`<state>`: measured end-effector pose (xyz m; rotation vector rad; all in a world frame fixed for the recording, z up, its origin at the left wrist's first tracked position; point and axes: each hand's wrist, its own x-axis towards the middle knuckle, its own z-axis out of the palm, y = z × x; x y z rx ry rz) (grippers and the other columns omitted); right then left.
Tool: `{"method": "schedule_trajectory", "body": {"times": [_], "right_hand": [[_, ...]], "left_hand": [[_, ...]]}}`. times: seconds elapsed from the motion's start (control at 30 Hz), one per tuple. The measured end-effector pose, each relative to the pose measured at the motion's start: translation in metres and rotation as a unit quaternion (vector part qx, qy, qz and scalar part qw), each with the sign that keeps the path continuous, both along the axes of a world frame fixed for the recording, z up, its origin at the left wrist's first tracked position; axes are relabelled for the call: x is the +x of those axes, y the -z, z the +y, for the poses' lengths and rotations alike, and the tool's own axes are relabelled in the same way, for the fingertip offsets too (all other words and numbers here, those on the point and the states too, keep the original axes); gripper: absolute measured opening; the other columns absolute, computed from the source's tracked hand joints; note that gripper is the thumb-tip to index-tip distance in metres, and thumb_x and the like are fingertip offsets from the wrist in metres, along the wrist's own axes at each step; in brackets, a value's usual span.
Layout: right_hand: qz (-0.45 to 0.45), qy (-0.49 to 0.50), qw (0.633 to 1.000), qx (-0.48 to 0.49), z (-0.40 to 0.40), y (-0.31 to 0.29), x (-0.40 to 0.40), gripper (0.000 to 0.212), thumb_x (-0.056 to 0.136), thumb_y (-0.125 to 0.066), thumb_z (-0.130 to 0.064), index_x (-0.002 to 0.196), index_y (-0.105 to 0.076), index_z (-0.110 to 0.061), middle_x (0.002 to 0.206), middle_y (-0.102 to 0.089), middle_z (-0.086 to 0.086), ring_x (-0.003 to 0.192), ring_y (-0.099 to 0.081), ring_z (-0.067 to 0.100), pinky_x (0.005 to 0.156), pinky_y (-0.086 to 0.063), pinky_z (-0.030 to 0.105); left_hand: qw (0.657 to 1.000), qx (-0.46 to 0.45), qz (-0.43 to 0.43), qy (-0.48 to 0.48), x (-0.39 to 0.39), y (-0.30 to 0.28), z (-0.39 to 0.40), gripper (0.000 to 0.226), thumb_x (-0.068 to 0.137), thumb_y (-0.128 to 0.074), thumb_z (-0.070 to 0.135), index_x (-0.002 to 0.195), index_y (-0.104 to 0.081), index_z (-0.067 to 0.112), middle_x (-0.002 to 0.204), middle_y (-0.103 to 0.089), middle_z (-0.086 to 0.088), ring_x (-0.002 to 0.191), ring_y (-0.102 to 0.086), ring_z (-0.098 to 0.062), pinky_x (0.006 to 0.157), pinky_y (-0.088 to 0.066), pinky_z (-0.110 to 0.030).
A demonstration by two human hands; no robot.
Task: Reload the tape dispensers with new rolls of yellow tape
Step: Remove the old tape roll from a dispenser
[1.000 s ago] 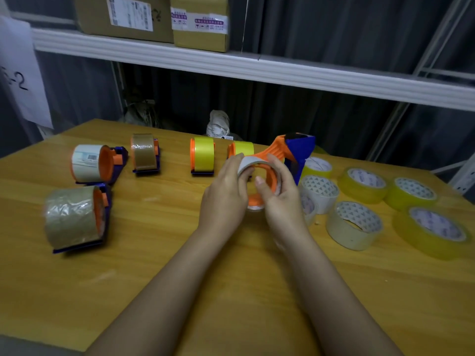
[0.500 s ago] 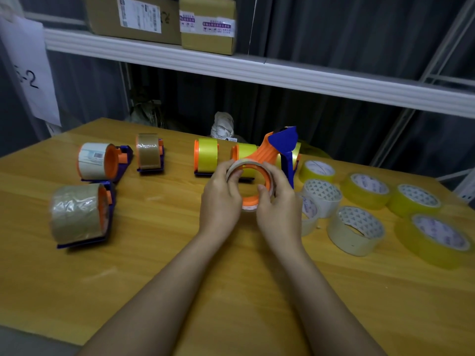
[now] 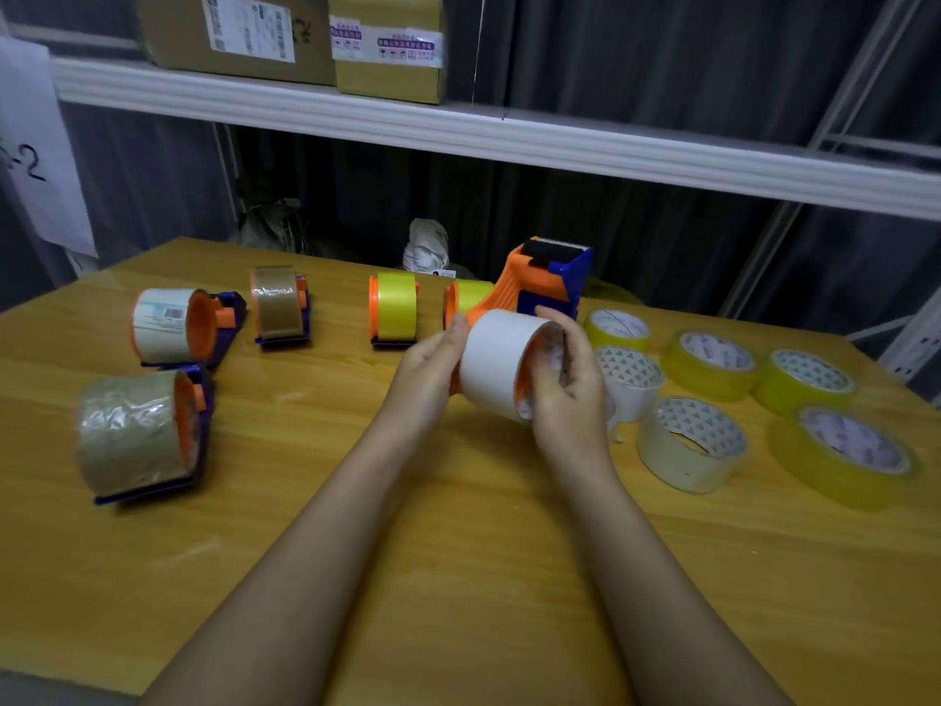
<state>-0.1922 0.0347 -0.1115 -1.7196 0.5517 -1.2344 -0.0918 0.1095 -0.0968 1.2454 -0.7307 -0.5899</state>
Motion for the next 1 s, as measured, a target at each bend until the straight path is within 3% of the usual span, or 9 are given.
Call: {"method": "schedule_trajectory", "body": {"times": [0.1,0.17,0.27,0.37,0.47,0.63,0.77,0.9,1.0], "right_hand": [[-0.056,-0.076,0.995,0.029,0.003,-0.004,-0.002,0.051,0.09,-0.044,-0.056,0.137,-0.036,-0.038,0.139,-0.042,-0.006,0.126,-0.042,-0.003,0.097,-0.038,0.01],[0.016,-0.075,0.997,-0.026,0.007,-0.002,-0.001,0.072,0.076,-0.052,-0.076,0.138,-0.027,-0.05,0.146,-0.028,-0.007,0.132,-0.033,-0.001,0.096,-0.034,0.001],[0.068,-0.032,0.995,-0.064,0.012,0.001,0.001,0.077,0.073,-0.07,-0.061,0.137,-0.031,-0.047,0.135,-0.029,-0.012,0.122,-0.036,-0.007,0.086,-0.036,-0.002],[0.026,-0.007,0.996,-0.08,0.012,0.004,0.002,0.066,0.071,-0.07,-0.057,0.127,-0.038,-0.043,0.127,-0.038,-0.009,0.117,-0.047,0.004,0.088,-0.05,0.019],[0.014,-0.01,0.997,-0.082,0.015,0.004,0.002,0.059,0.072,-0.068,-0.054,0.123,-0.039,-0.044,0.125,-0.04,-0.009,0.114,-0.049,0.005,0.086,-0.053,0.026],[-0.018,-0.026,0.998,-0.053,0.018,0.004,0.006,0.059,0.073,-0.071,-0.049,0.123,-0.042,-0.037,0.125,-0.044,-0.002,0.115,-0.054,0.018,0.085,-0.056,0.043],[-0.008,0.003,0.997,-0.079,0.019,0.003,0.006,0.059,0.073,-0.069,-0.052,0.124,-0.041,-0.04,0.125,-0.041,-0.005,0.117,-0.051,0.014,0.088,-0.055,0.039],[-0.004,0.021,0.988,-0.15,0.015,0.002,0.005,0.061,0.074,-0.069,-0.052,0.126,-0.041,-0.037,0.128,-0.037,-0.003,0.121,-0.046,0.014,0.091,-0.051,0.03],[-0.021,0.007,0.994,-0.11,0.015,-0.002,0.004,0.057,0.074,-0.07,-0.049,0.123,-0.042,-0.041,0.128,-0.04,-0.003,0.119,-0.047,0.01,0.09,-0.053,0.03]], "left_hand": [[0.999,-0.035,0.017,0.022,-0.003,0.002,0.001,0.029,0.1,-0.037,0.031,0.102,-0.064,0.02,0.092,-0.067,0.001,0.084,-0.065,-0.01,0.069,-0.052,-0.022],[0.999,-0.048,0.006,0.017,-0.005,0.003,0.002,0.028,0.1,-0.037,0.03,0.1,-0.064,0.021,0.092,-0.067,-0.001,0.084,-0.065,-0.013,0.07,-0.052,-0.025],[0.998,-0.064,-0.02,0.013,-0.012,0.001,0.004,0.029,0.1,-0.038,0.027,0.097,-0.062,0.011,0.088,-0.061,-0.012,0.082,-0.059,-0.021,0.071,-0.048,-0.028],[0.996,-0.082,-0.039,-0.002,-0.016,-0.001,0.005,0.029,0.102,-0.036,0.023,0.095,-0.061,0.011,0.075,-0.066,0.008,0.072,-0.063,-0.004,0.063,-0.049,-0.018],[0.992,-0.08,-0.082,-0.044,-0.021,-0.001,0.004,0.033,0.104,-0.03,0.02,0.082,-0.053,0.011,0.059,-0.058,0.014,0.057,-0.054,0.003,0.054,-0.041,-0.014],[0.987,-0.083,-0.101,-0.094,-0.022,0.002,0.004,0.034,0.103,-0.031,0.029,0.081,-0.05,0.01,0.07,-0.047,-0.009,0.063,-0.047,-0.016,0.053,-0.038,-0.022],[0.985,-0.083,-0.097,-0.116,-0.023,0.001,0.004,0.035,0.103,-0.032,0.029,0.074,-0.047,0.015,0.063,-0.043,-0.001,0.056,-0.043,-0.008,0.05,-0.035,-0.021],[0.983,-0.085,-0.08,-0.138,-0.019,-0.003,0.002,0.036,0.103,-0.032,0.03,0.075,-0.046,0.013,0.069,-0.043,-0.01,0.063,-0.043,-0.02,0.057,-0.035,-0.032],[0.981,-0.088,-0.095,-0.147,-0.02,-0.008,0.0,0.038,0.103,-0.033,0.03,0.073,-0.047,0.012,0.064,-0.047,-0.005,0.06,-0.046,-0.017,0.055,-0.037,-0.029]]}}
